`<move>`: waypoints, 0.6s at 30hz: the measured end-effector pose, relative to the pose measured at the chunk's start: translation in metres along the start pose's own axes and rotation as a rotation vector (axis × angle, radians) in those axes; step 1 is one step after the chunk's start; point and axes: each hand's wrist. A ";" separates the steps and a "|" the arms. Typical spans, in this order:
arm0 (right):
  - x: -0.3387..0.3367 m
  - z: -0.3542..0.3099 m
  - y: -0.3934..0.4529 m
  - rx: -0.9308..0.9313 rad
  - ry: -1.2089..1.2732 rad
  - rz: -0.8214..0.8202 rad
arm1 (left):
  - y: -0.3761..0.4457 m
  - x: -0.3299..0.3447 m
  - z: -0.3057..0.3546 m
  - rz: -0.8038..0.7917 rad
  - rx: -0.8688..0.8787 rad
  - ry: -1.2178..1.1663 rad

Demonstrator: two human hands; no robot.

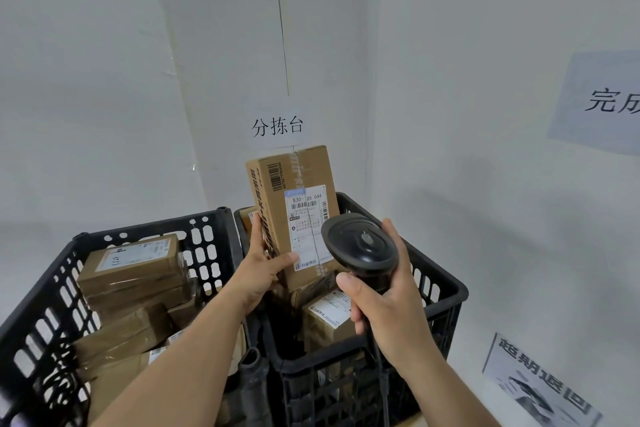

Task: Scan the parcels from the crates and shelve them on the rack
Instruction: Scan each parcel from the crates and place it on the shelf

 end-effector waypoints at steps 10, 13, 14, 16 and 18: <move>0.003 -0.006 -0.004 0.006 -0.014 0.126 | -0.009 0.001 0.005 0.004 -0.016 -0.005; -0.002 -0.012 -0.005 0.032 -0.073 0.206 | -0.014 0.002 0.008 -0.002 -0.013 -0.063; -0.006 -0.014 -0.005 0.032 -0.099 0.214 | -0.015 0.002 0.010 -0.005 -0.005 -0.070; -0.015 -0.014 -0.006 0.035 -0.133 0.228 | -0.017 0.004 0.014 -0.009 0.014 -0.072; -0.025 -0.017 -0.007 0.029 -0.156 0.266 | -0.019 0.007 0.019 -0.021 0.030 -0.076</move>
Point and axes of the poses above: each hand's wrist, its own y-axis towards the middle knuckle, its own x-axis out of the palm, z = x × y, and after that the axes turned 9 degrees about -z, right-handed
